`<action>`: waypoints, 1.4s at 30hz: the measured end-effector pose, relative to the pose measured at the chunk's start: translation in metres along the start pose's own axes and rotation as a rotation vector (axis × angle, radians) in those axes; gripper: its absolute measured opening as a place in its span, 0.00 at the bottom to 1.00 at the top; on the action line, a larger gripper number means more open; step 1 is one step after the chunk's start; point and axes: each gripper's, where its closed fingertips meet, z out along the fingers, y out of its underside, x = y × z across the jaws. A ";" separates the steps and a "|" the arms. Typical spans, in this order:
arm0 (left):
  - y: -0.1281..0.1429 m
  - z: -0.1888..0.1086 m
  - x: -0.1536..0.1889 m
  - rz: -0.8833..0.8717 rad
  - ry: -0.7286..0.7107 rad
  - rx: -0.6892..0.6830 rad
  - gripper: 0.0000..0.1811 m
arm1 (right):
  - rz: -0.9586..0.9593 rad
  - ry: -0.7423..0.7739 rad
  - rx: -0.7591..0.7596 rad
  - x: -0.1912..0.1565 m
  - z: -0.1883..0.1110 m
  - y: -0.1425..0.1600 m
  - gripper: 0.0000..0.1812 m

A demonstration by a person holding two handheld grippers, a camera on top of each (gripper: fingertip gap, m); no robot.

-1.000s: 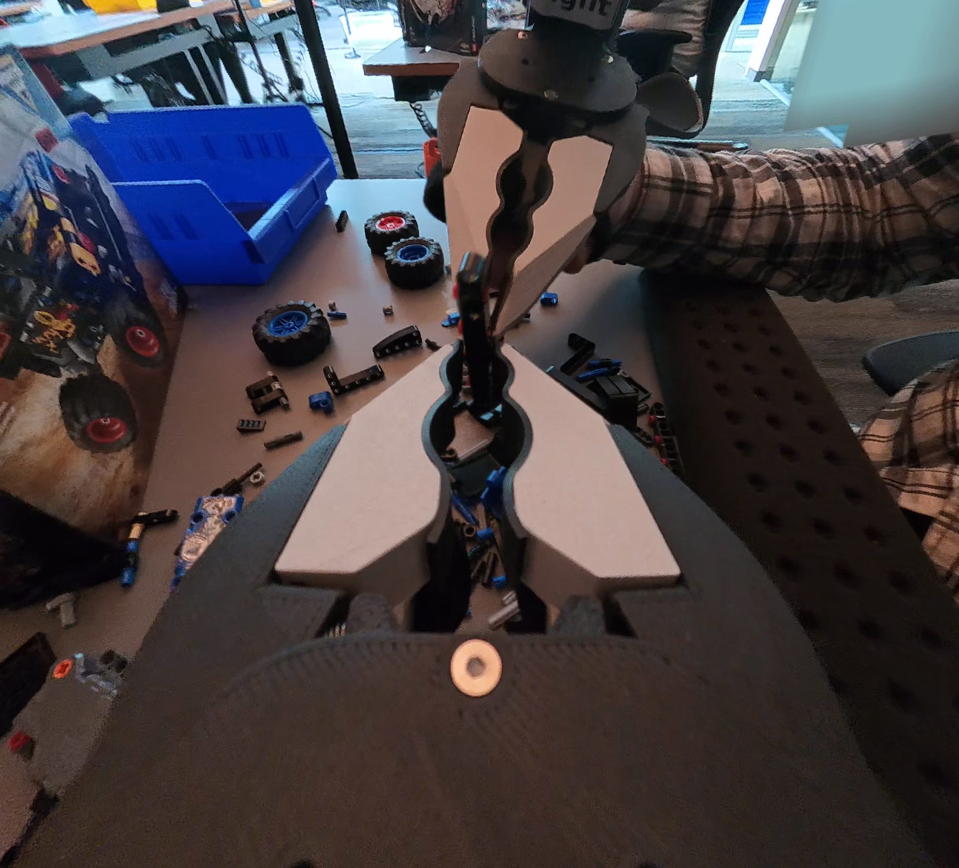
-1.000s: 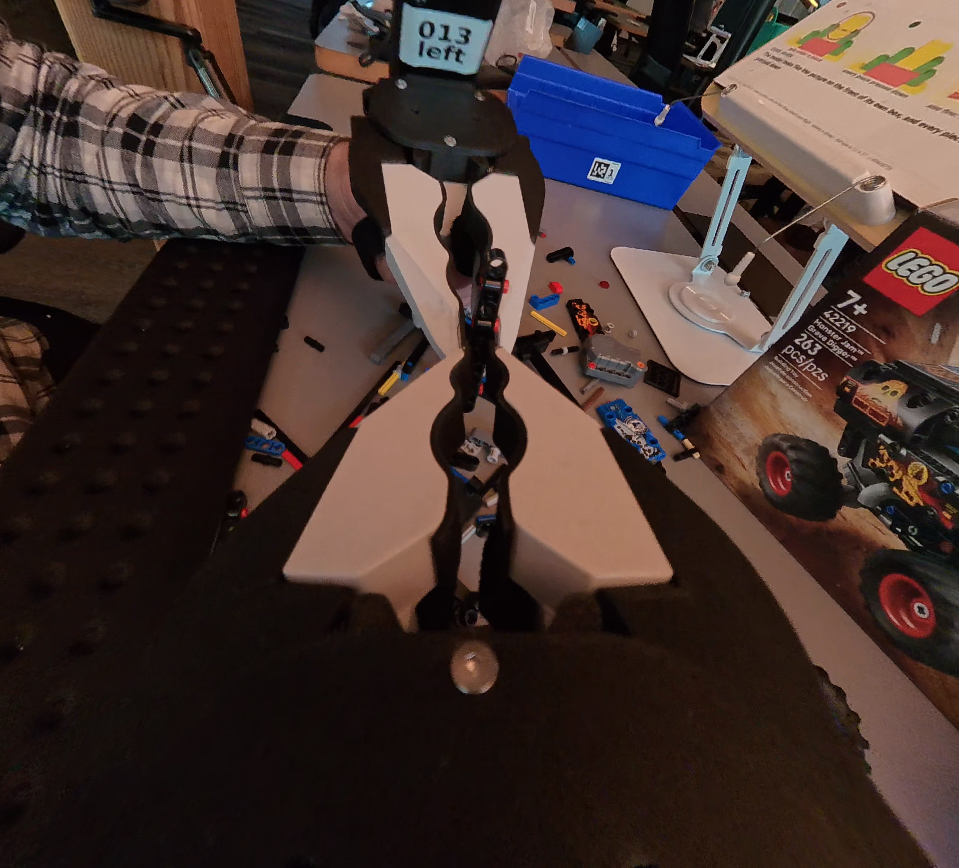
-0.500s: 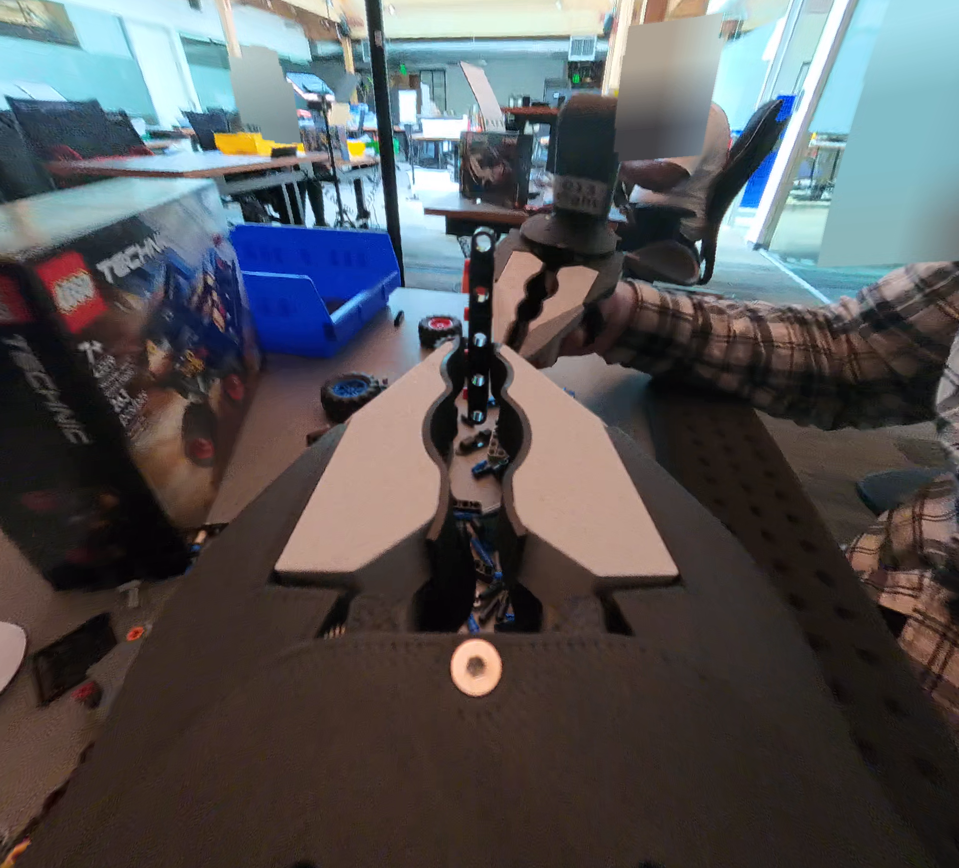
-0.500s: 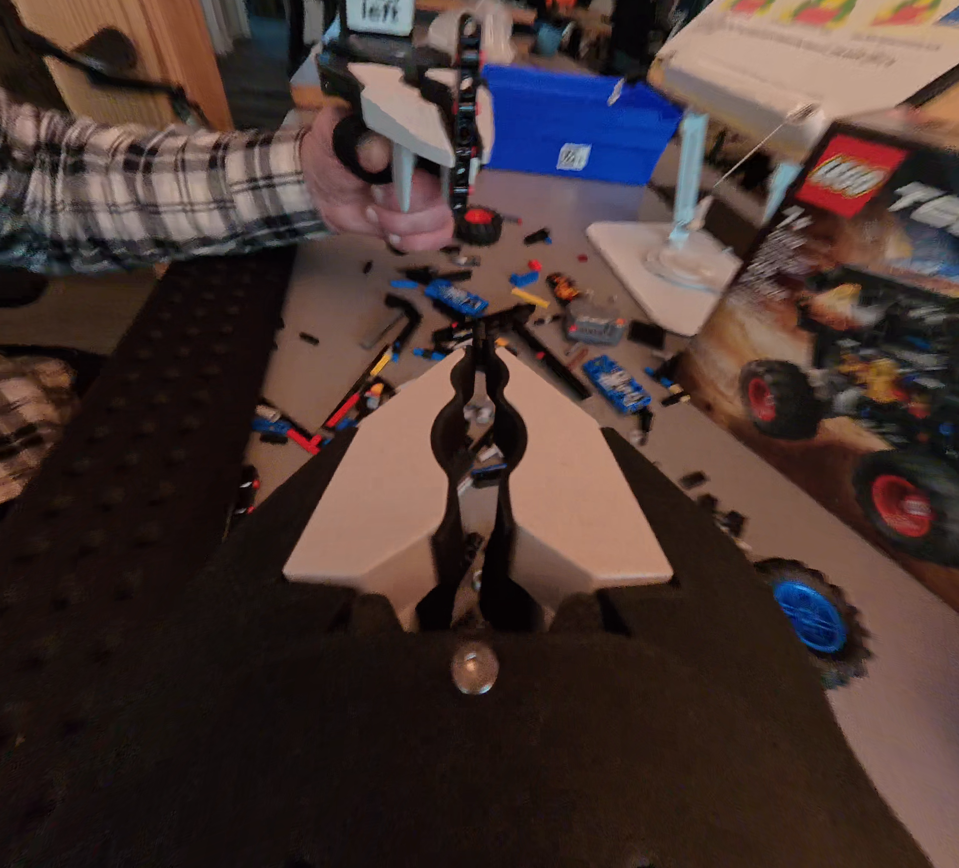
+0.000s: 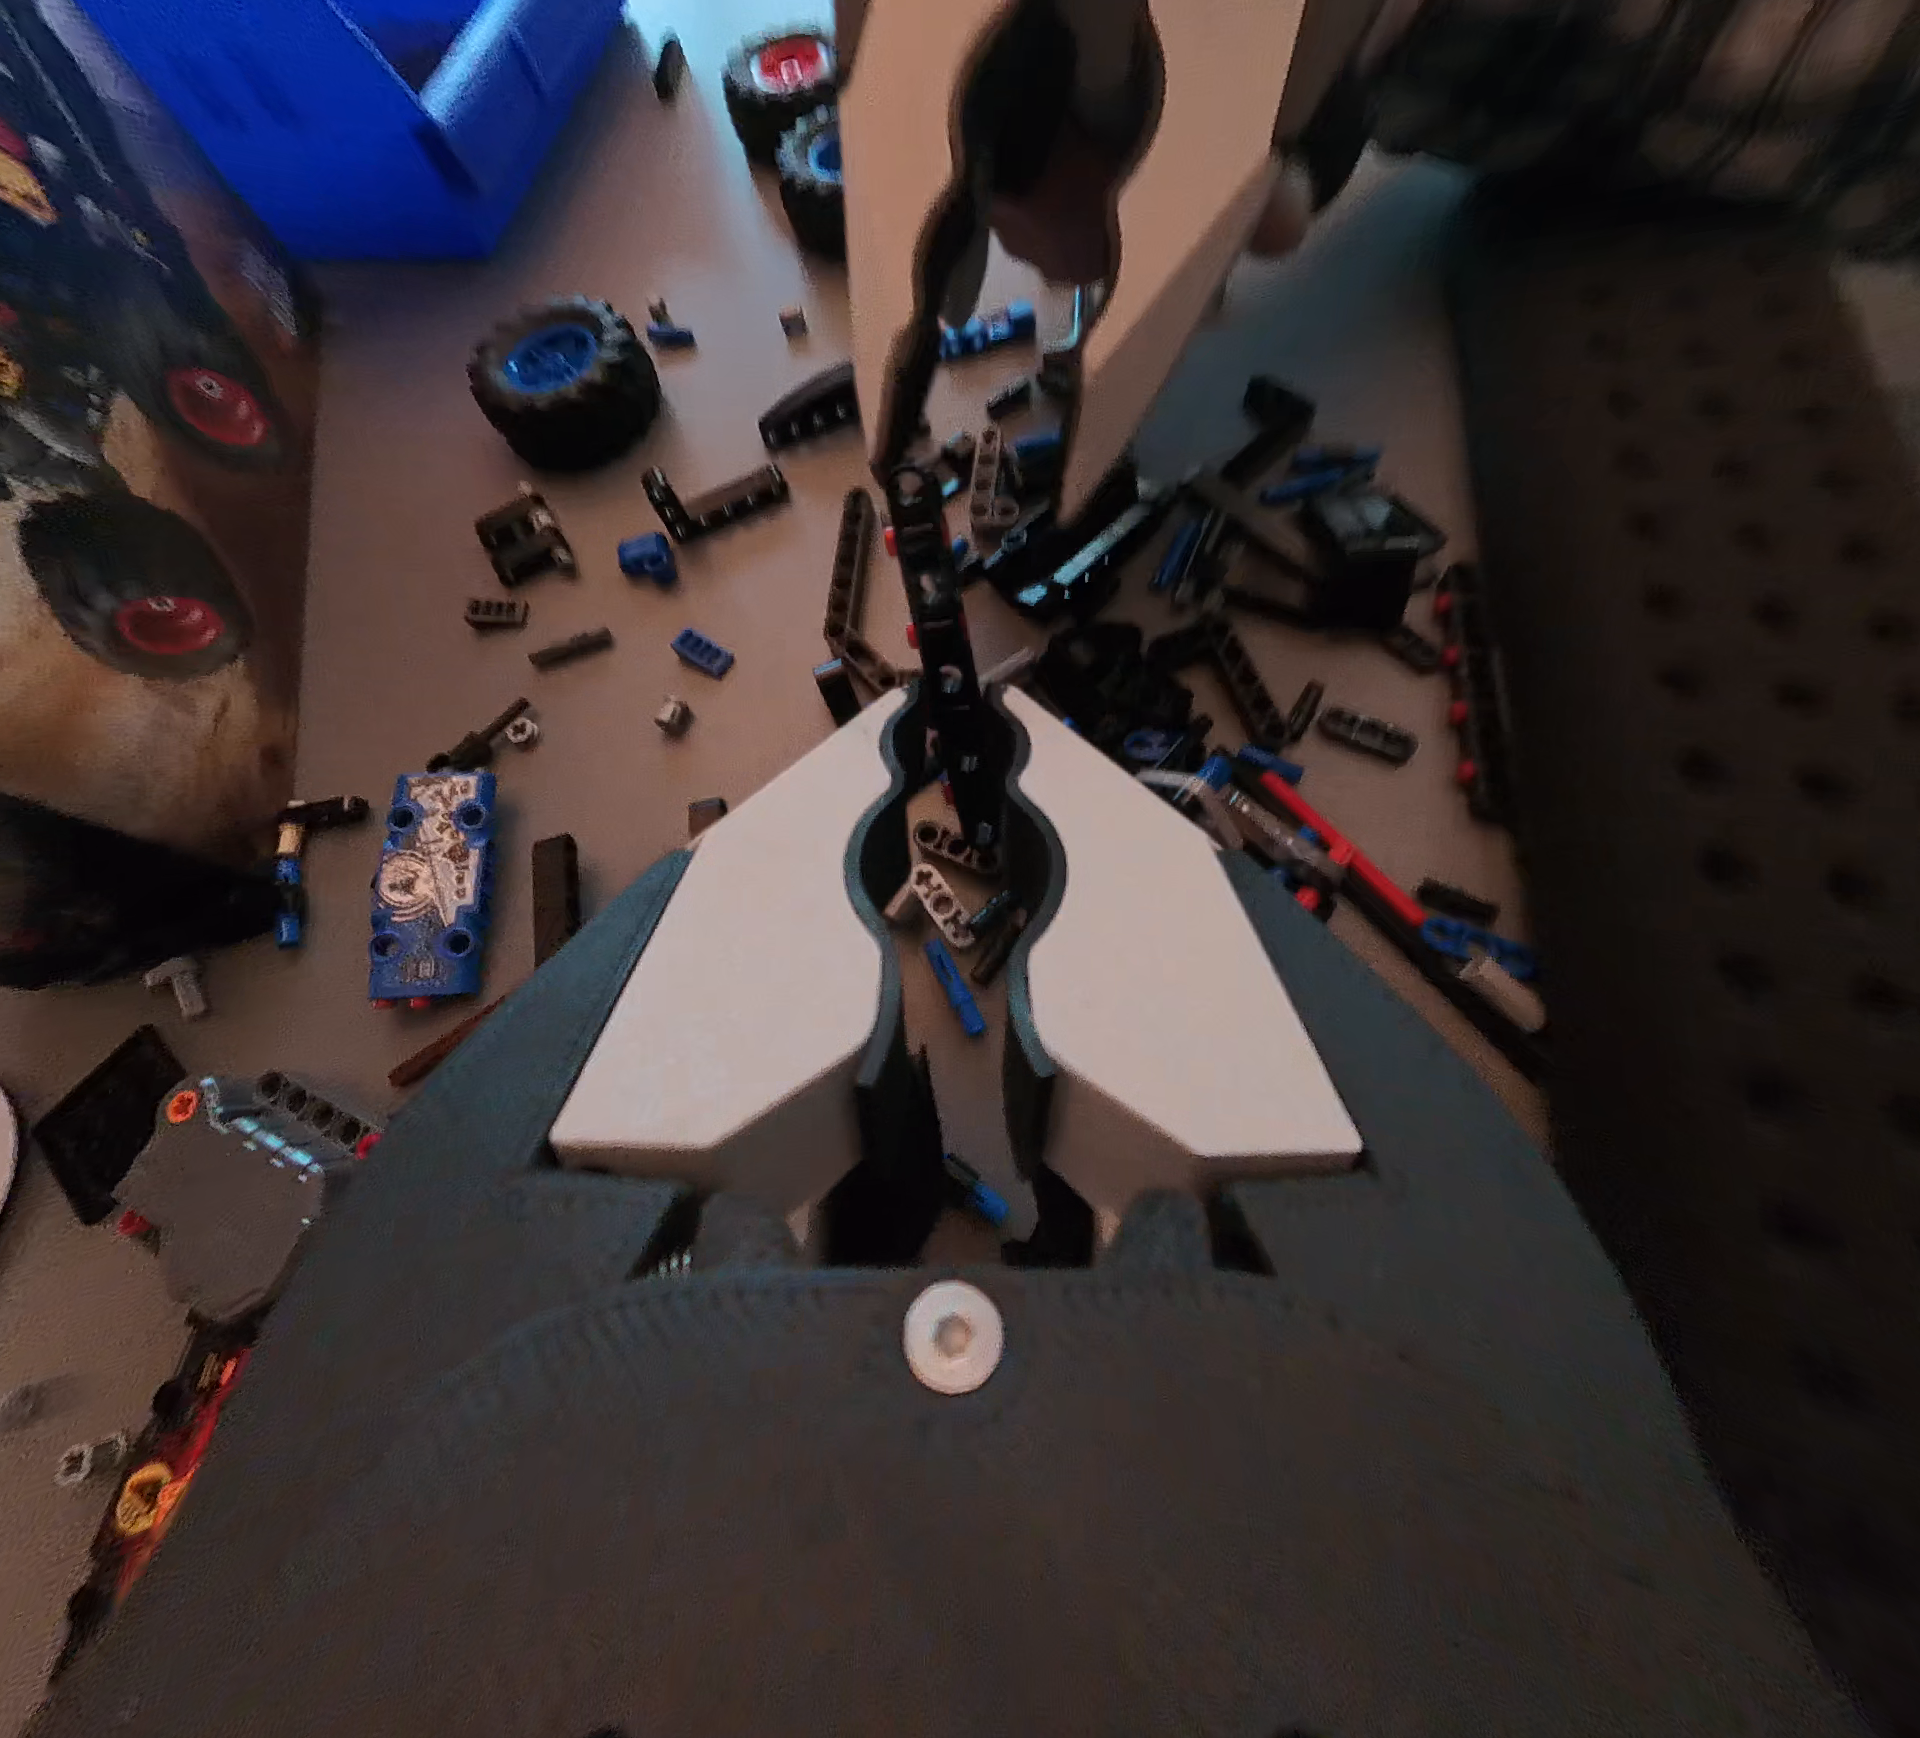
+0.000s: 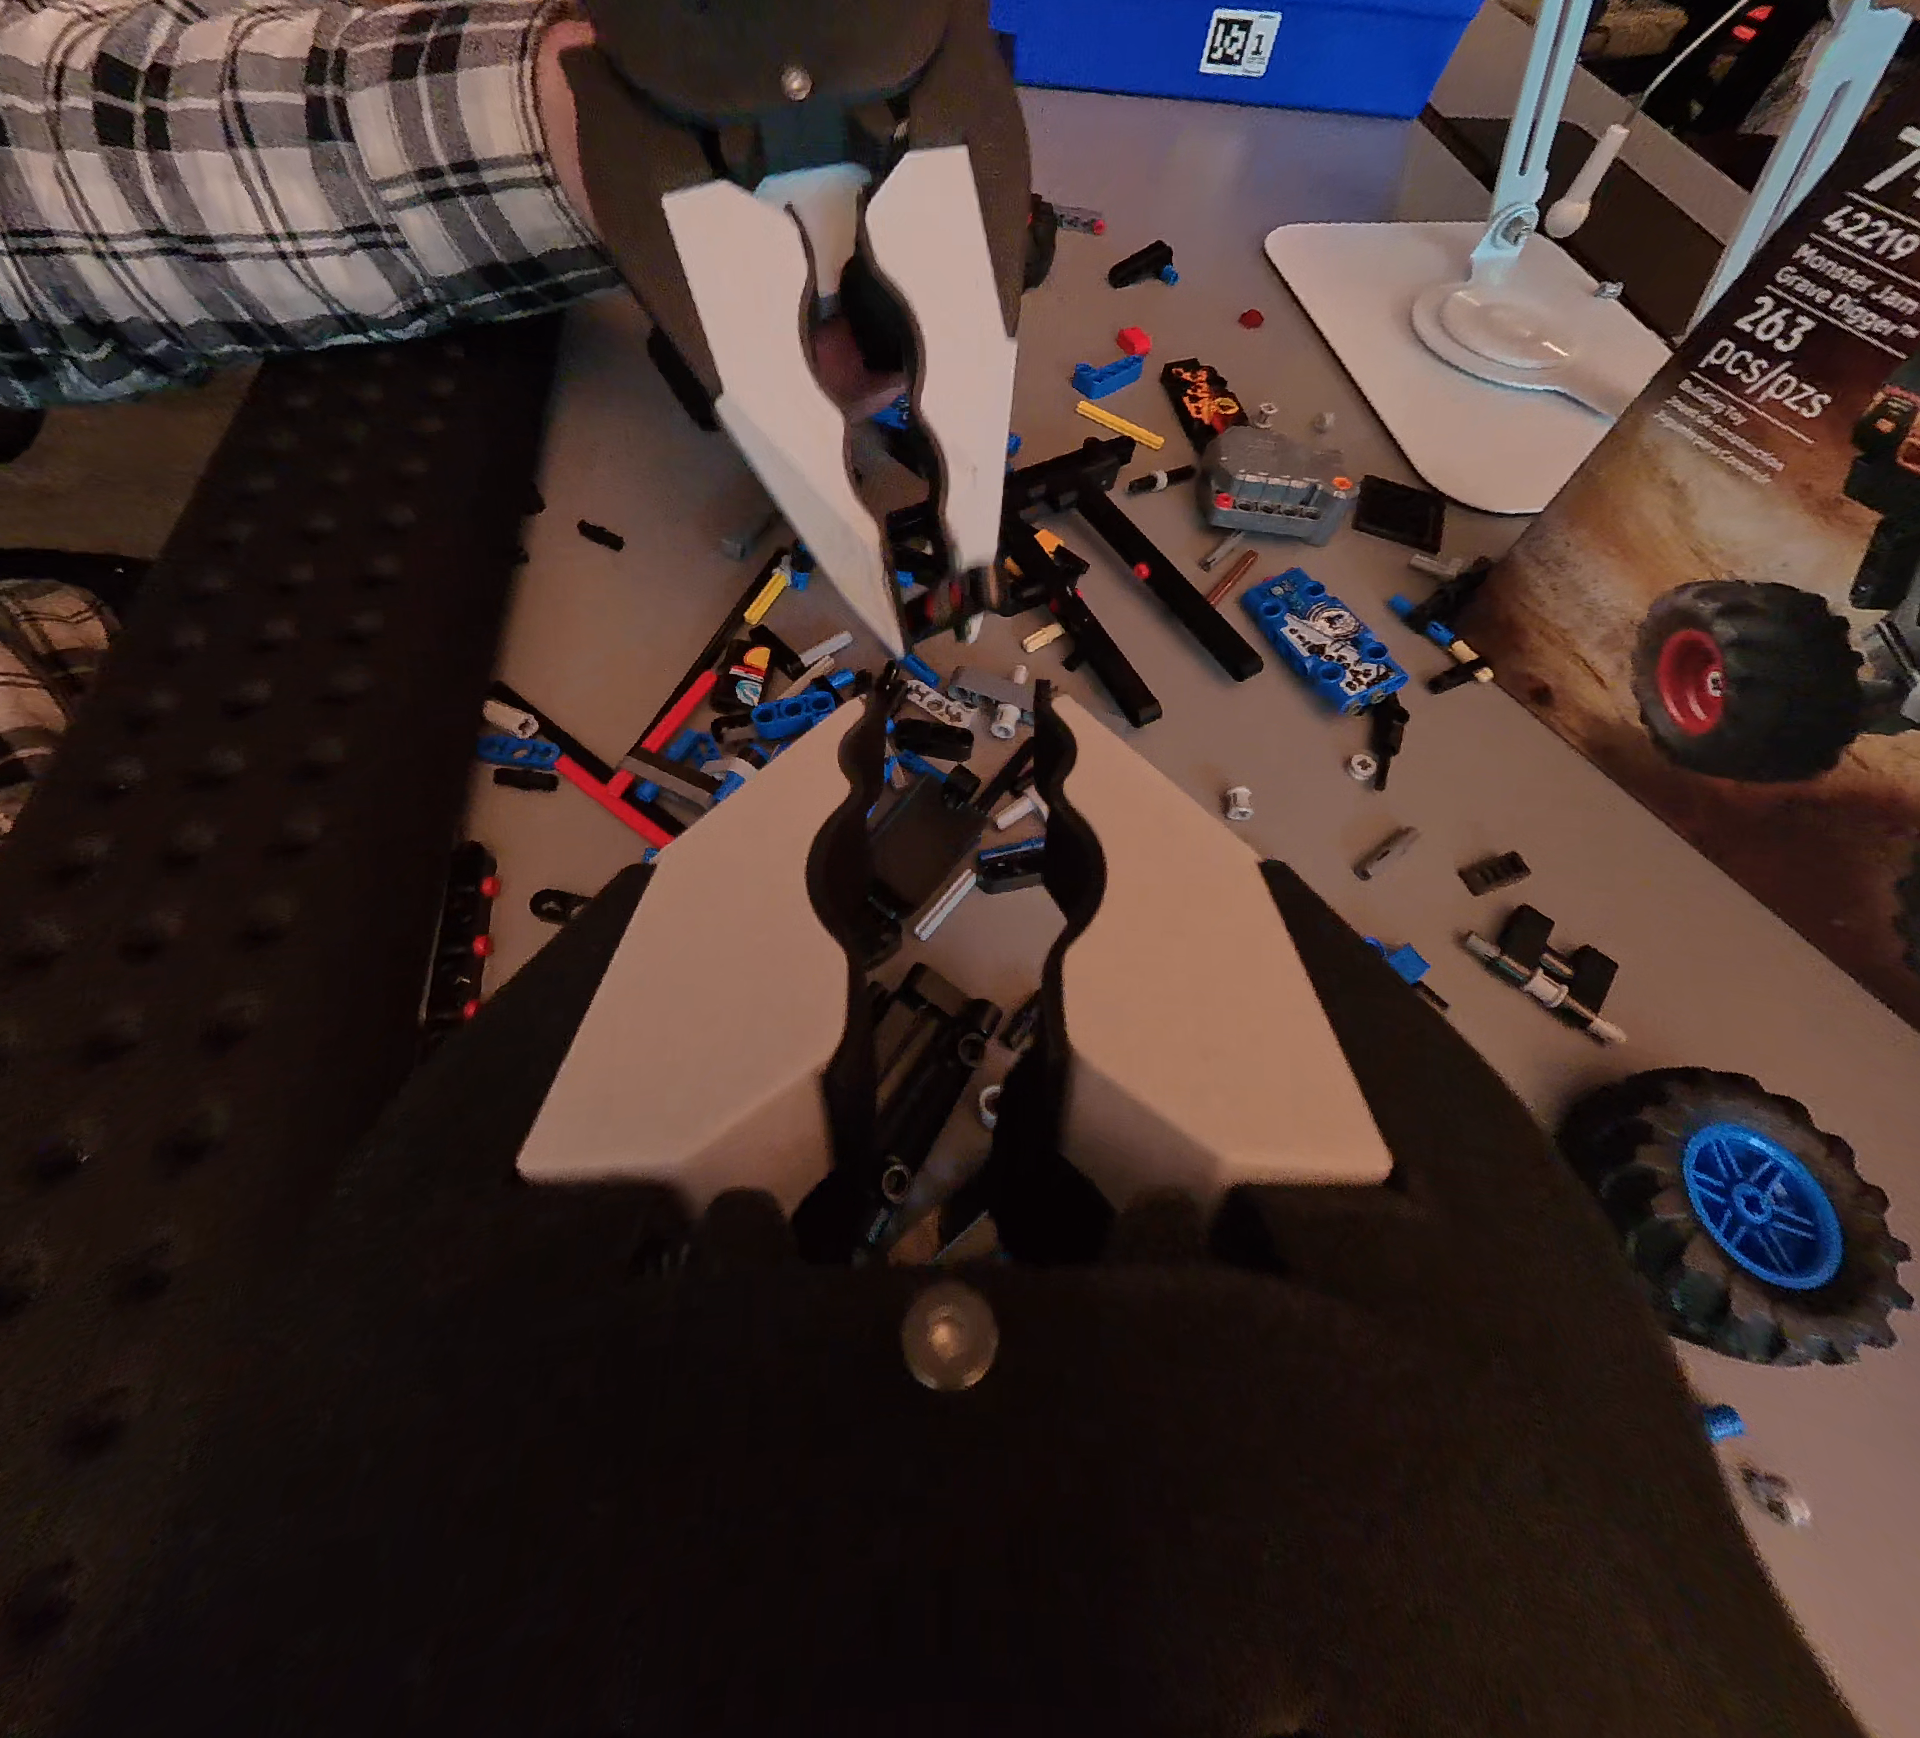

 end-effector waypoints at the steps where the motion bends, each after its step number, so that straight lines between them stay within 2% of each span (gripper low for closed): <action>1: 0.006 0.003 0.001 0.012 0.000 -0.036 0.06 | 0.002 0.004 -0.002 0.001 0.000 0.001 0.15; 4: 0.017 0.000 -0.002 0.056 -0.014 -0.097 0.15 | 0.014 0.011 -0.021 0.004 0.000 0.006 0.13; 7: 0.019 -0.038 -0.032 0.020 -0.136 -0.067 0.15 | 0.013 0.028 -0.026 0.008 -0.001 0.008 0.13; 9: 0.031 -0.065 -0.053 -0.013 -0.229 -0.086 0.14 | 0.007 0.040 -0.028 0.010 -0.001 0.009 0.13; 11: 0.044 -0.079 -0.064 -0.031 -0.284 -0.118 0.14 | -0.006 0.042 -0.046 0.010 0.004 0.010 0.13; 14: 0.060 -0.073 -0.059 -0.025 -0.258 -0.207 0.14 | -0.046 0.057 -0.121 0.011 0.015 0.017 0.12; 18: 0.081 -0.042 -0.047 0.018 -0.186 -0.348 0.13 | -0.081 0.040 -0.147 0.006 0.026 0.016 0.12; 21: 0.092 -0.030 -0.051 0.039 -0.207 -0.432 0.05 | -0.085 0.042 -0.157 0.006 0.028 0.017 0.12; 25: 0.076 -0.034 -0.056 0.036 -0.248 -0.358 0.04 | -0.059 0.060 -0.122 0.009 0.024 0.012 0.11; 28: 0.042 -0.042 -0.060 0.053 -0.321 -0.214 0.03 | 0.023 0.090 -0.059 0.015 0.021 -0.002 0.12; 33: -0.014 -0.038 -0.060 0.224 -0.496 -0.064 0.03 | 0.267 0.092 0.092 0.027 0.017 -0.029 0.11; 39: -0.035 -0.025 -0.056 0.426 -0.651 -0.088 0.04 | 0.496 0.002 0.317 0.038 0.009 -0.047 0.10; 42: -0.040 -0.022 -0.055 0.468 -0.691 -0.097 0.03 | 0.504 0.004 0.318 0.039 0.010 -0.046 0.03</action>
